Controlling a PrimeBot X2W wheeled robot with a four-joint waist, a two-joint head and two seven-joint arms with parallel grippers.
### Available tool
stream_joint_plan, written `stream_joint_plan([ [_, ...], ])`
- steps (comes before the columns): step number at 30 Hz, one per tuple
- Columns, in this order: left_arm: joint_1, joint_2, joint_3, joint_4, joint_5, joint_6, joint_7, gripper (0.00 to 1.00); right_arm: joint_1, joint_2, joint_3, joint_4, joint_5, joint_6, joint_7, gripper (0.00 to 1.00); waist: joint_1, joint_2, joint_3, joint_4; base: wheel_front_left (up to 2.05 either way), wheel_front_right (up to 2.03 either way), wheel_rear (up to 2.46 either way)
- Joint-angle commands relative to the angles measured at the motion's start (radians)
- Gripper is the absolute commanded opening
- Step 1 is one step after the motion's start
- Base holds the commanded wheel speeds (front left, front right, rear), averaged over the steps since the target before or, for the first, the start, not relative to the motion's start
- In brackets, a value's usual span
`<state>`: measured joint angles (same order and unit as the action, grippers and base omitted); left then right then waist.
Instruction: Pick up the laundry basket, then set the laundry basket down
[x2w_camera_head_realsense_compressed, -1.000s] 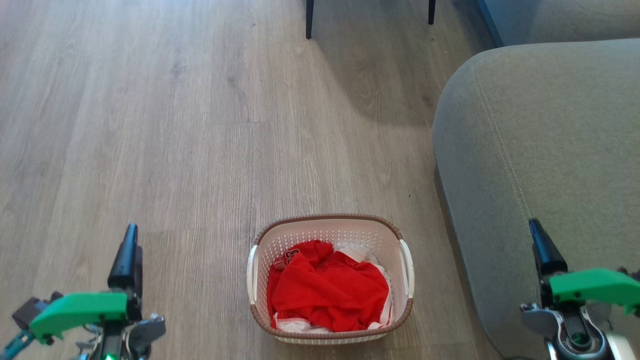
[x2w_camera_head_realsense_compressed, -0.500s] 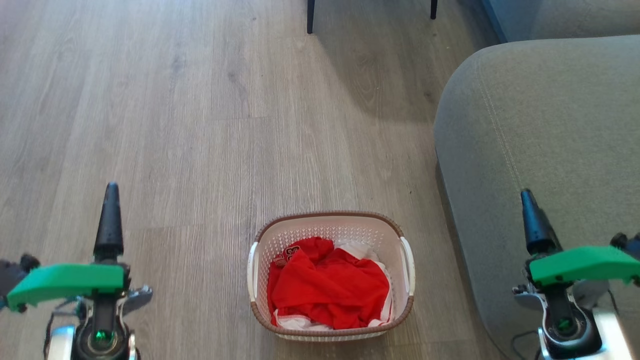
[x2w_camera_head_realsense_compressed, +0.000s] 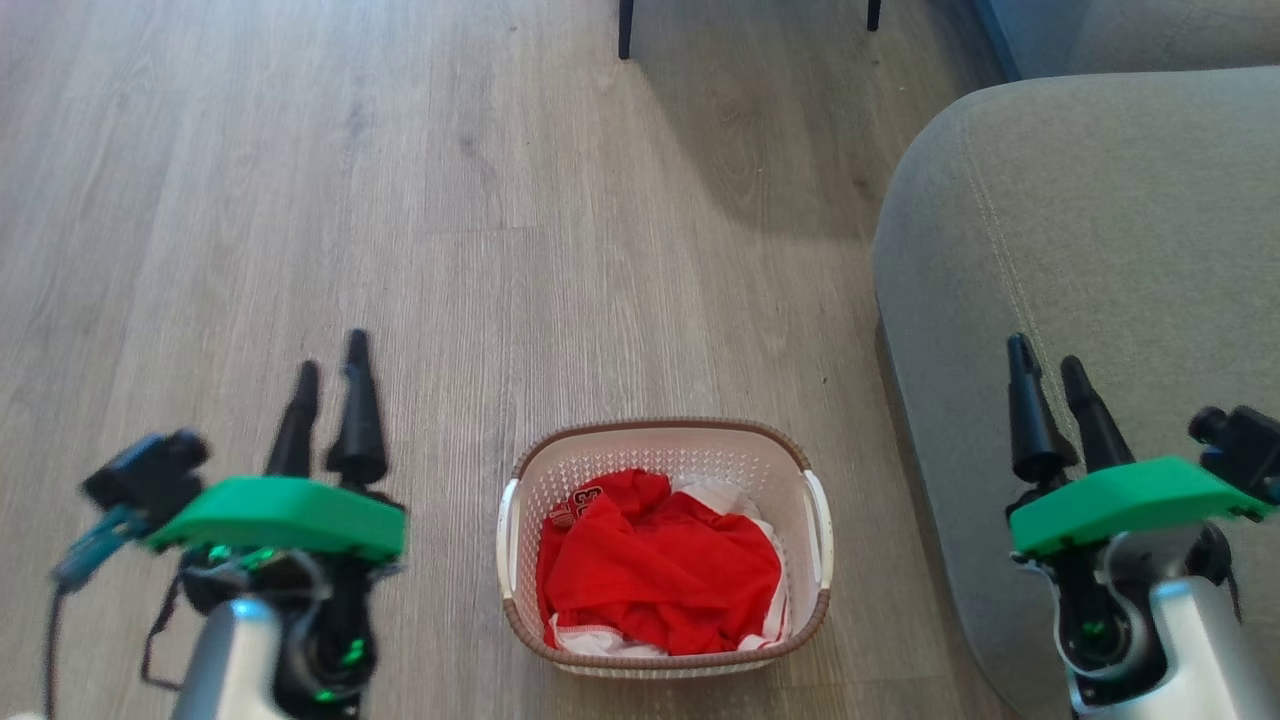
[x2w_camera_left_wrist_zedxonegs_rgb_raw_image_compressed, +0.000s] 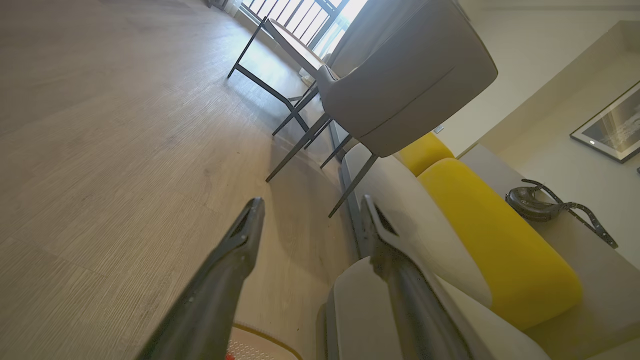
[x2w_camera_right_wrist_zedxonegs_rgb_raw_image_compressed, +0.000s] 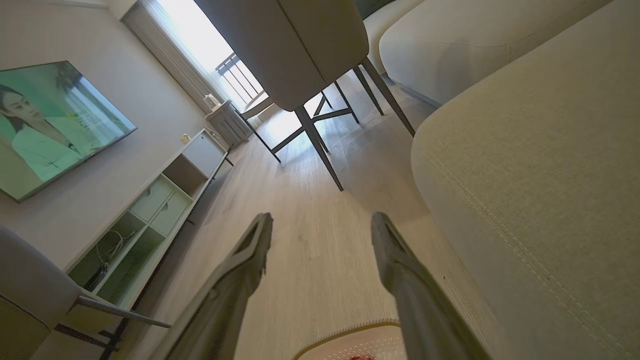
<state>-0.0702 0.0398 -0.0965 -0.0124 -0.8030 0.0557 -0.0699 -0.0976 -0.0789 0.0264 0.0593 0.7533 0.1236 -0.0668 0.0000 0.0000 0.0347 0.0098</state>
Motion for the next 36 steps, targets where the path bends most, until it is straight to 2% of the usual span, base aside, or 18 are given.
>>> stream_joint_plan([
  [1,-0.071,0.013,0.0,-0.048,0.037,0.01,-0.011,1.0,-0.061,-0.018,0.018,-0.049,-0.034,0.004,-0.015,1.0,0.0,0.0,0.0,0.0,0.0,0.0,0.0],
  [5,-0.087,0.049,-0.086,-0.051,0.119,0.08,-0.023,1.0,-0.067,-0.031,0.046,-0.063,-0.108,0.004,-0.026,1.0,0.0,0.0,0.002,-0.003,0.0,0.0,0.0],
  [9,-0.104,0.086,-0.181,-0.032,0.158,0.146,-0.037,1.0,-0.074,-0.041,0.076,-0.076,-0.194,0.004,-0.041,1.0,0.0,0.0,0.004,-0.008,0.0,0.0,0.0],
  [12,-0.117,0.106,-0.229,-0.016,0.199,0.177,-0.046,1.0,-0.078,-0.05,0.096,-0.081,-0.244,0.004,-0.05,1.0,0.0,0.0,0.004,-0.011,0.0,0.0,0.0],
  [19,-0.169,0.166,-0.376,0.025,0.325,0.286,-0.067,1.0,-0.079,-0.052,0.126,-0.069,-0.342,0.005,-0.07,1.0,0.0,0.0,0.003,-0.016,0.0,0.0,0.0],
  [23,-0.199,0.189,-0.453,0.062,0.358,0.334,-0.079,1.0,-0.077,-0.039,0.129,-0.069,-0.383,0.005,-0.082,1.0,0.0,0.0,0.0,-0.015,0.0,0.0,0.0],
  [27,-0.221,0.185,-0.478,0.052,0.36,0.363,-0.09,1.0,-0.075,-0.027,0.128,-0.063,-0.431,0.005,-0.094,1.0,0.0,0.0,-0.001,-0.013,0.0,0.0,0.0],
  [36,-0.233,0.19,-0.481,-0.038,0.449,0.44,-0.117,1.0,-0.085,-0.016,0.143,-0.07,-0.566,0.006,-0.12,1.0,0.0,0.0,0.001,-0.011,0.0,0.0,0.0],
])
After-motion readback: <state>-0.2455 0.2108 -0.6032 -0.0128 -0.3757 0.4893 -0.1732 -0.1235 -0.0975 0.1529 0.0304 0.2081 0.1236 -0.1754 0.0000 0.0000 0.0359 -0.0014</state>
